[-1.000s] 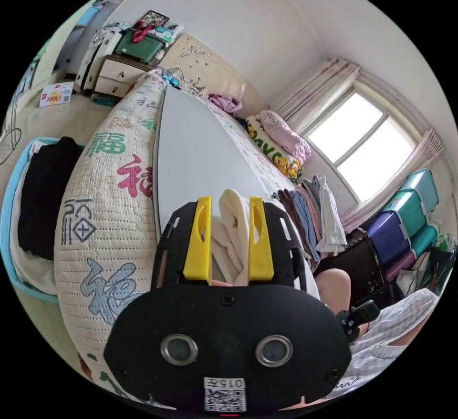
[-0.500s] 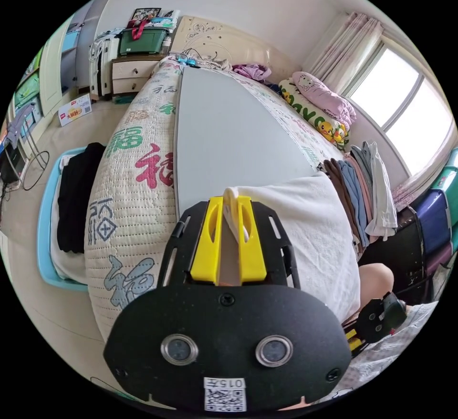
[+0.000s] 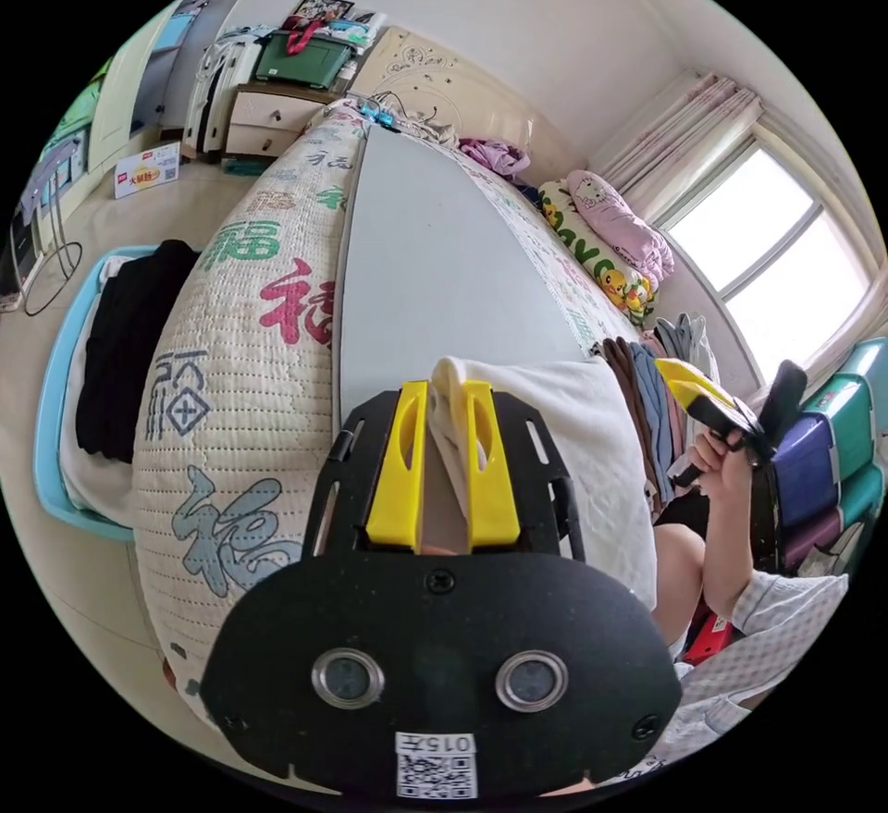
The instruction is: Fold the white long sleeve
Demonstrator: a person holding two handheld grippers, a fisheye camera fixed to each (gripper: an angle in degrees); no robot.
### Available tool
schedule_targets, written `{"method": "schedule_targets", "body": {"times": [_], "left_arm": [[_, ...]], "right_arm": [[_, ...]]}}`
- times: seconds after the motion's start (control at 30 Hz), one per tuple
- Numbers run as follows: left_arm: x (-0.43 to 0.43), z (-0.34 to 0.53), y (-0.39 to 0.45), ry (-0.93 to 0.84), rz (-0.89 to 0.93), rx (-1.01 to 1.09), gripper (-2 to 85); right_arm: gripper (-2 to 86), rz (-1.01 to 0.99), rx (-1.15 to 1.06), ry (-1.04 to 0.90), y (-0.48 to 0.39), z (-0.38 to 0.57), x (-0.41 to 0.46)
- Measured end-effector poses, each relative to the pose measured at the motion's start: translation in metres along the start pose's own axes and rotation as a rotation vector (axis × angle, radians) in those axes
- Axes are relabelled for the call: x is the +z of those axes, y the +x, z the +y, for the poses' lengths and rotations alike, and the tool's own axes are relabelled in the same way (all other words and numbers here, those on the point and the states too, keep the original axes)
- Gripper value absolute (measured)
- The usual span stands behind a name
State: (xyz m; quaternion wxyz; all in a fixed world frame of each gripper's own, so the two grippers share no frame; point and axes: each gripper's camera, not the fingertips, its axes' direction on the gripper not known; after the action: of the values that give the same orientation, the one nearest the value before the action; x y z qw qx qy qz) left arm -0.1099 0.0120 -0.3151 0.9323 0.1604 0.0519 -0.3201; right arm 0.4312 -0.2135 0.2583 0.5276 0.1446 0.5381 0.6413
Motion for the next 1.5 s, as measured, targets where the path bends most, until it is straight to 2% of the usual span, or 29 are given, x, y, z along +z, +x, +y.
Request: {"method": "schedule_targets", "body": {"times": [0.1,0.17,0.27,0.43,0.57,0.7,0.77,0.9,1.0,1.13,1.2,1.33,1.5], "left_arm": [[-0.001,-0.002,0.006,-0.016,0.009,0.012,6.4],[0.000,-0.004,0.012,-0.038,0.020,0.050,5.4],[-0.002,-0.006,0.020,-0.056,-0.007,0.063,4.3],[0.003,-0.005,0.052,-0.088,-0.167,0.143,3.3],[-0.001,0.000,0.060,-0.071,-0.183,0.135,3.7],[-0.023,0.013,0.070,-0.008,-0.166,0.121,5.1],[-0.045,0.030,0.084,0.023,-0.157,0.168,5.8],[-0.096,0.070,0.116,0.064,-0.162,0.282,7.6],[-0.123,0.086,0.128,0.013,-0.091,0.254,8.2],[-0.149,0.178,0.133,0.100,0.090,0.145,8.5],[-0.145,0.222,0.129,0.100,0.068,0.069,8.4],[-0.127,0.281,0.120,0.026,0.043,-0.050,9.6],[-0.109,0.286,0.116,0.009,0.003,-0.086,11.1]], "right_arm": [[9.3,-0.014,-0.015,-0.099,0.012,-0.001,0.037],[6.1,0.103,-0.095,-0.135,0.010,0.002,0.063],[3.1,0.109,-0.073,-0.128,0.016,-0.001,0.075],[0.8,0.134,-0.057,-0.118,0.015,-0.004,0.082],[1.0,0.182,-0.058,-0.098,0.004,-0.005,0.080],[2.9,0.141,0.003,-0.004,0.003,-0.001,0.058],[4.4,0.029,0.061,0.065,-0.001,0.004,0.024],[5.8,-0.039,-0.063,0.216,-0.036,0.022,-0.048],[6.5,0.033,-0.065,0.205,-0.073,0.044,-0.100],[7.6,0.037,-0.005,0.233,-0.102,0.100,-0.130],[10.0,0.002,0.091,0.198,-0.105,0.129,-0.136],[16.5,-0.004,0.193,0.207,-0.109,0.126,-0.161],[17.6,-0.102,0.265,0.077,-0.102,0.105,-0.148]]}}
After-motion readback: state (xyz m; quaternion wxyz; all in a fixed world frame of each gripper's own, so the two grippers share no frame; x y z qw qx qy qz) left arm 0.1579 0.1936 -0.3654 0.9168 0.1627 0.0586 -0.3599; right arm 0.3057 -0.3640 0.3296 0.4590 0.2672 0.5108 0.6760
